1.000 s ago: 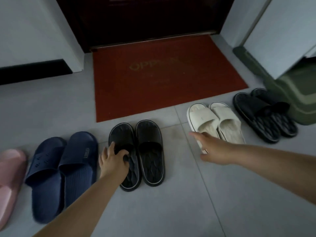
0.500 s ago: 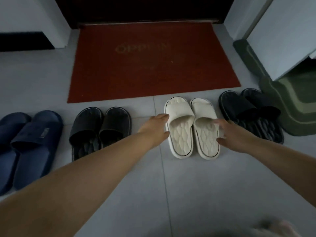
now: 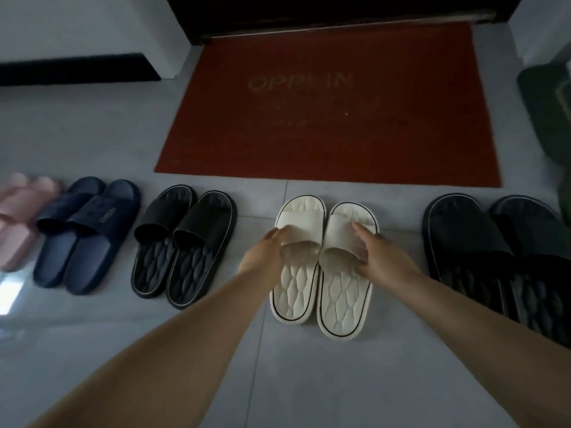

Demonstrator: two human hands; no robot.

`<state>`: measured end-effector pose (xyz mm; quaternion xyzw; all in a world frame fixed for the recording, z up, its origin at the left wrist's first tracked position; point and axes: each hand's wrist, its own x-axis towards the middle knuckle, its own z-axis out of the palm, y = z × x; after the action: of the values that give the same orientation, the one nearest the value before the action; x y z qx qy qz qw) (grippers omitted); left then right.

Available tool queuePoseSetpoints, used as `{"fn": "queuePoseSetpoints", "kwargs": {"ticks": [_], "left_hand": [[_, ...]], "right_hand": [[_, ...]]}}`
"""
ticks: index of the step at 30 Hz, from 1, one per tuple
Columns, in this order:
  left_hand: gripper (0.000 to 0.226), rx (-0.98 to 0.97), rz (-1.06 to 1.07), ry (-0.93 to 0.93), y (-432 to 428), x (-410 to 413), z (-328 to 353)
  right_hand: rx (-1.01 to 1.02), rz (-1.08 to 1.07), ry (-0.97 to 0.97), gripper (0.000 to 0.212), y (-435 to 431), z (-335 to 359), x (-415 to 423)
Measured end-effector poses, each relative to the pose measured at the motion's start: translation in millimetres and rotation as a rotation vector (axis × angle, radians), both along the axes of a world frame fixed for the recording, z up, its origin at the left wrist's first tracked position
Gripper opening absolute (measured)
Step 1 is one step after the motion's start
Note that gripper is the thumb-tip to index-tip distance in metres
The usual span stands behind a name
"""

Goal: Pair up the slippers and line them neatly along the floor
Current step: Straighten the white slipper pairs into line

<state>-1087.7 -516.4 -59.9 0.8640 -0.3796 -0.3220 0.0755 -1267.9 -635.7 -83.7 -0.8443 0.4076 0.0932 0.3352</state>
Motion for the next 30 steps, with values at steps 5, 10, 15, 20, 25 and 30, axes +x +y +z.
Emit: {"fn": "queuePoseSetpoints", "kwargs": {"ticks": [5, 10, 15, 20, 25, 30], "left_hand": [[0.046, -0.033, 0.035, -0.065, 7.9, 7.5, -0.9], [0.038, -0.116, 0.032, -0.087, 13.9, 25.2, -6.4], [0.037, -0.156, 0.068, -0.036, 22.4, 32.0, -7.5], [0.042, -0.139, 0.038, -0.065, 23.8, 32.7, -14.0], [0.053, -0.205, -0.047, -0.232, 1.2, -9.2, -1.3], [0.056, -0.333, -0.301, -0.093, -41.2, -91.0, 1.6]], "right_hand": [[0.035, 0.024, -0.026, 0.085, 2.7, -6.9, 8.8], [0.02, 0.022, -0.023, 0.081, 6.0, -5.6, 22.5], [0.061, 0.04, 0.075, 0.073, 17.3, 9.2, 36.3], [0.146, -0.01, 0.052, 0.08, 22.0, 17.3, 28.7], [0.083, -0.2, 0.103, 0.071, 8.9, 30.1, -39.2], [-0.176, -0.639, 0.097, 0.042, -19.7, 35.7, -142.6]]}}
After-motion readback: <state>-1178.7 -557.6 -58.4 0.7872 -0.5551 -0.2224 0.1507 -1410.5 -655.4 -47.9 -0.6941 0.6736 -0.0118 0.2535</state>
